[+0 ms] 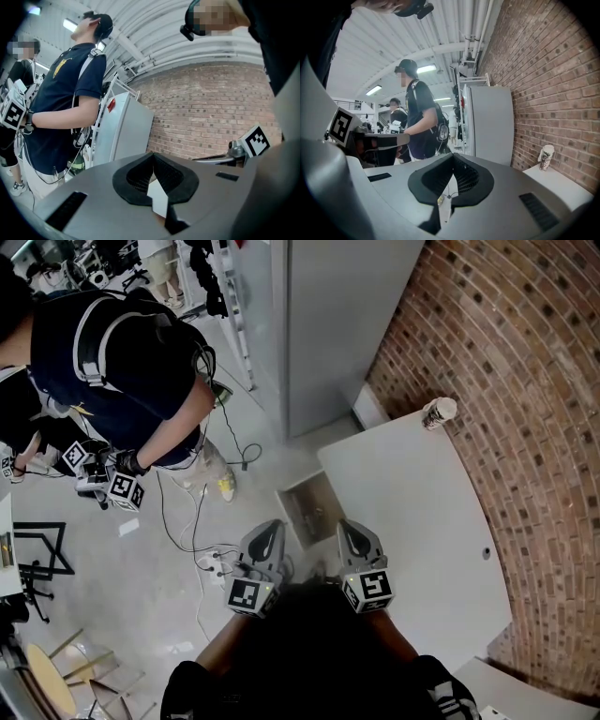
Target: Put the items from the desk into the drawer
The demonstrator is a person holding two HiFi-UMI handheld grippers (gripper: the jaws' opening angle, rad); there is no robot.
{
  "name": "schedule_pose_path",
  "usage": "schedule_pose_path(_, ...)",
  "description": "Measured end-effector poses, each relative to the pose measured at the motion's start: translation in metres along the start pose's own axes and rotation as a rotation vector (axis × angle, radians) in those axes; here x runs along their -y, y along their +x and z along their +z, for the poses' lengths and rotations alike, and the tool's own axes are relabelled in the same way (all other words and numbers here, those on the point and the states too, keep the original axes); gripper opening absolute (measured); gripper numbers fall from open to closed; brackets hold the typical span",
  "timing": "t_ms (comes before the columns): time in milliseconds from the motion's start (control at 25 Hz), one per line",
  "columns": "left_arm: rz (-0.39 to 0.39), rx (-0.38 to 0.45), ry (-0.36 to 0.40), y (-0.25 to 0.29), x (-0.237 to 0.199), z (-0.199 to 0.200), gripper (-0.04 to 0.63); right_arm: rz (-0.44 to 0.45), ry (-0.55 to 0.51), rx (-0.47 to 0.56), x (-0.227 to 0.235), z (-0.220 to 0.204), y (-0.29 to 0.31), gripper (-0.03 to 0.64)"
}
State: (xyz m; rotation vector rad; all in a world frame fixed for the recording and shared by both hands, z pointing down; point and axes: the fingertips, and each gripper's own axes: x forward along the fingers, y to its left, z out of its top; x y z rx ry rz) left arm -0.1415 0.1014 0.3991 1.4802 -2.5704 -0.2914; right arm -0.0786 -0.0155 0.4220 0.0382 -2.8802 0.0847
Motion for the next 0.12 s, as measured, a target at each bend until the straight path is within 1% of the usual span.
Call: schedule_pose_path(120,-0.007,0.045,-0.005,0.002,-0.0009,0.0062,0.005,0.002,-0.002,0.003,-0.0014,0.0011,0.0023,0.002)
